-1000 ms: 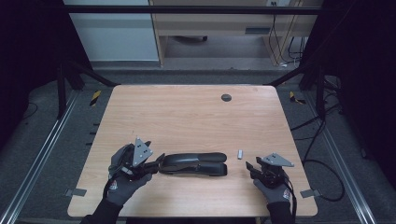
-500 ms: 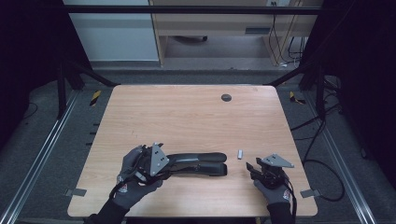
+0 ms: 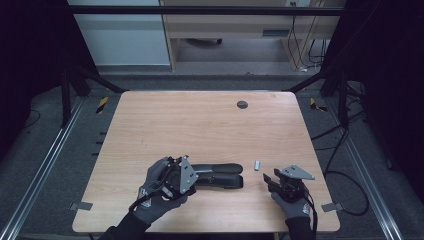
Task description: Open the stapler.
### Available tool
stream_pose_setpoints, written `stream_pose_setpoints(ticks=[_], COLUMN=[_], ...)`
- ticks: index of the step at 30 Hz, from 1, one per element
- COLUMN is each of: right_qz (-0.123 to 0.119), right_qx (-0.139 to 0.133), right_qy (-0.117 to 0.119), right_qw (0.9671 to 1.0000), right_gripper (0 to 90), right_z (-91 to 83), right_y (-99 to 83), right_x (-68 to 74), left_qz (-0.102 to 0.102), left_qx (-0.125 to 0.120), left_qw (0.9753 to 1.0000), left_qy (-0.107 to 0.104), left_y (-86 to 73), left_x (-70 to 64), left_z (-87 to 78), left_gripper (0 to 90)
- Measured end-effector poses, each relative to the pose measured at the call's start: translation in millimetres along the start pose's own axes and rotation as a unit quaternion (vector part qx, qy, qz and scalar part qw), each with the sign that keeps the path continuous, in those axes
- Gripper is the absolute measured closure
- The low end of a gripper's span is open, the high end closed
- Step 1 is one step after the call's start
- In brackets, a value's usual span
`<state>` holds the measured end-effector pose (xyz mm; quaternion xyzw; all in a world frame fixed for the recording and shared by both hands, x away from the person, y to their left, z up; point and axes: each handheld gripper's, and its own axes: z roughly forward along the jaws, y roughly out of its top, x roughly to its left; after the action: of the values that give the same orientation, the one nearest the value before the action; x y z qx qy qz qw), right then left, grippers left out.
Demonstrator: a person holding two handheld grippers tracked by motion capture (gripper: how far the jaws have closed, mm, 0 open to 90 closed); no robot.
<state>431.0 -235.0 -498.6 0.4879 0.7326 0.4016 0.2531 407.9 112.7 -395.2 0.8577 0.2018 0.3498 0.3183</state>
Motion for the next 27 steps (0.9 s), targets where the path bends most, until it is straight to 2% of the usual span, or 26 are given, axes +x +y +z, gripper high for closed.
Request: stream_pose_setpoints(ticks=[14,17,26,27], right_qz=[0.000,0.002,0.002,0.003], right_qx=[-0.002,-0.003,-0.005,-0.005], right_qy=[0.001,0.001,0.001,0.001], right_qw=[1.0000,1.0000,1.0000,1.0000], right_gripper=[53.8,54.2,54.8,54.9], right_z=[-0.3,-0.4,-1.2,-1.3], right_y=[0.2,0.3,0.3,0.3], right_x=[-0.2,-0.2,-1.4,-1.5], left_qz=[0.035,0.053,0.066,0.077], left_qx=[0.005,0.007,0.011,0.013], left_qw=[0.9994,0.9986,0.9976,0.9966], left_qy=[-0.008,0.005,0.018,0.026], left_y=[16.1,18.4,25.3,26.3], left_x=[-21.1,-26.8,-37.2,-40.3], left_z=[13.9,16.5,22.4,23.9], left_gripper=[33.0,32.9,33.2,33.2])
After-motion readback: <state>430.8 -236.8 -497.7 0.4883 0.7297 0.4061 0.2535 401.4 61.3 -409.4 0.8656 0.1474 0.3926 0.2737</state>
